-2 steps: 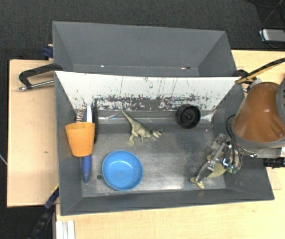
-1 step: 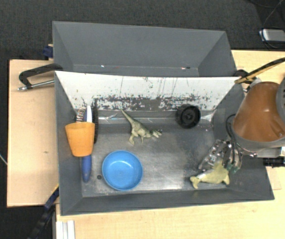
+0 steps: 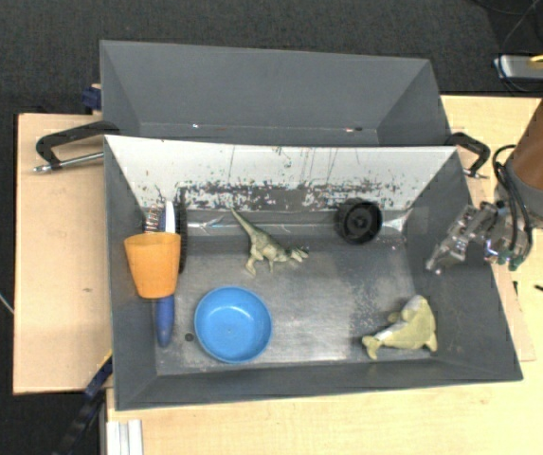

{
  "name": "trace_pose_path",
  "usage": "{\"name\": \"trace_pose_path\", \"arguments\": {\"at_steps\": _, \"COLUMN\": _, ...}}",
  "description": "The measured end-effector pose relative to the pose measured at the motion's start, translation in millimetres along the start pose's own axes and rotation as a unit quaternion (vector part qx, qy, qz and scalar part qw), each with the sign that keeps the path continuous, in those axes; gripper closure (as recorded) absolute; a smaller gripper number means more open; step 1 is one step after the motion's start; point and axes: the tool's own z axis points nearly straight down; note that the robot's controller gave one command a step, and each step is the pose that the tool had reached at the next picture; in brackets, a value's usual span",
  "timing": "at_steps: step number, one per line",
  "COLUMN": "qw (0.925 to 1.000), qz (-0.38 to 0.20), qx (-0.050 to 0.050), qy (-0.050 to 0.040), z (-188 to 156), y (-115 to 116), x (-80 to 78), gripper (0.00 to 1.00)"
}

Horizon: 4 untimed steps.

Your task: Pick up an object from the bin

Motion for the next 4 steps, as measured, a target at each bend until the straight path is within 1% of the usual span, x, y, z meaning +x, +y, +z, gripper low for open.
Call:
{"name": "trace_pose_path", "arguments": {"at_steps": 1, "qw": 1.0, "qz": 0.001, "qx": -0.001, "qy": -0.0001, "z": -77.7, "y": 35.2, "x": -1.2, "gripper": 1.0}}
{"name": "trace_pose_path", "arguments": {"at_steps": 2, "qw": 1.0, "qz": 0.002, "qx": 0.001, "qy": 0.0047, "z": -72.9, "y": 32.7, "x": -0.3, "gripper": 1.0}}
{"name": "trace_pose_path", "arguments": {"at_steps": 4, "qw": 1.0, "qz": 0.002, "qx": 0.001, "qy": 0.0048, "z": -72.9, "y": 32.5, "x": -0.3, "gripper": 1.0}}
